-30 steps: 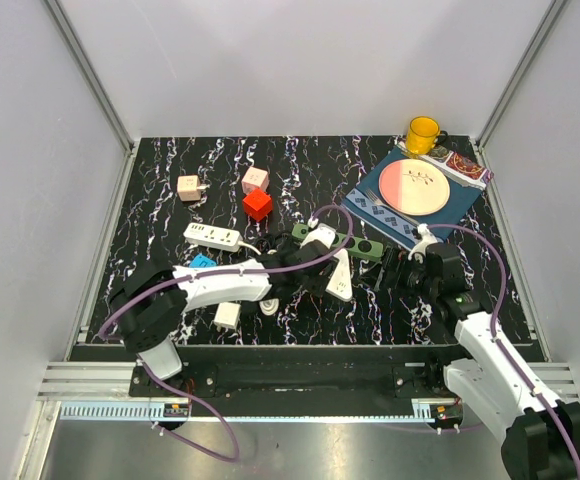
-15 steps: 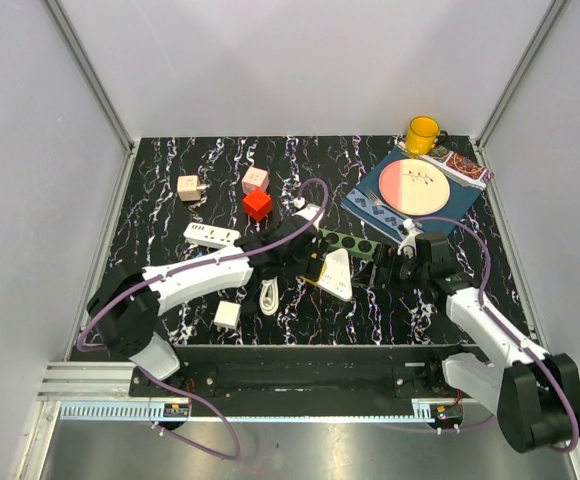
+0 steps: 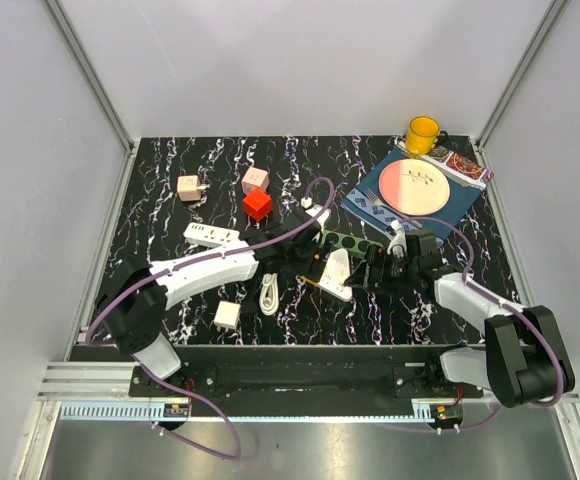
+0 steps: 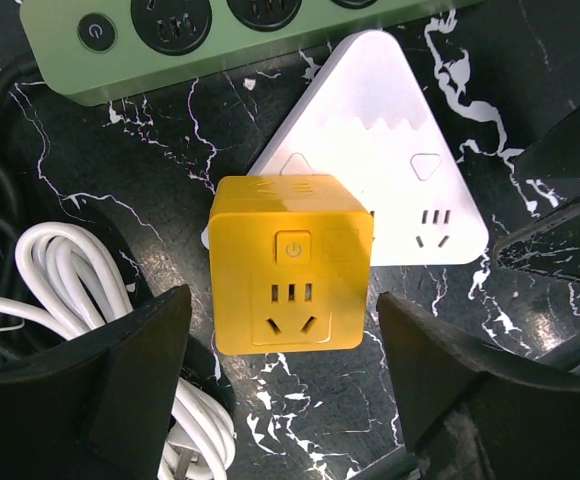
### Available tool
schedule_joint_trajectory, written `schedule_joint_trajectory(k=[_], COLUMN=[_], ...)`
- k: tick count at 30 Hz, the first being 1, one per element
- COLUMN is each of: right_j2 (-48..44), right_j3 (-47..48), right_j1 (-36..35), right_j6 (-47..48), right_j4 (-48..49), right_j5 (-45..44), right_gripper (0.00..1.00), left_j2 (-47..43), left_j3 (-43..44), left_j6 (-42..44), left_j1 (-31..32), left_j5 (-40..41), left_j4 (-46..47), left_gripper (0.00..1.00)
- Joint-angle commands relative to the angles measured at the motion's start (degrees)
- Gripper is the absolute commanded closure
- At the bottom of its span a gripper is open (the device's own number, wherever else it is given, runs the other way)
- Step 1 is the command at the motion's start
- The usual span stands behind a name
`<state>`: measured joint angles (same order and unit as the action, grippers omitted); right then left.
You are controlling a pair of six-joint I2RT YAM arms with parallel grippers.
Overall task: Insert the plug
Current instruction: Insert the plug into the socket.
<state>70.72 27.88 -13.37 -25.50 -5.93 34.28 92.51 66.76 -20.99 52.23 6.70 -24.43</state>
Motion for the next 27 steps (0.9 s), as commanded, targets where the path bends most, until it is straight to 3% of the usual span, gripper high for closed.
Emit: schedule_joint_trajectory(k=[1,7,13,18,27], right_j2=[2.58,6.45,10.22,12.86,13.48], right_j3=[1.48,0.86,-0.1,-0.19,-0.02], right_j1=[-0.26,-0.43,-0.96,-1.66,-3.86], right_j6=[0.36,-0.69,-2.19,-2.54,-2.98], right_j4=[5.49,10.15,13.93,15.51,15.25], right_j5=[2.89,4.39,5.71,5.53,4.13], right_gripper=[0.14,0.27,0.46,0.61,0.68], left_j2=[2.05,3.73,4.17,6.71,12.95], left_j3=[2.58,1.53,-1.19,-1.46,1.17], left_j6=[0.95,0.34,-1.15,-1.77,-3.53], left_j1=[-0.02,-0.02,0.15,2.26,5.34], left_j5=[-0.9,-1.42,-1.95,-0.64,1.56], left_j4=[-0.36,-0.54,0.52,0.26,-3.7], left_gripper=[0.25,0.48,0.71,0.77,0.85])
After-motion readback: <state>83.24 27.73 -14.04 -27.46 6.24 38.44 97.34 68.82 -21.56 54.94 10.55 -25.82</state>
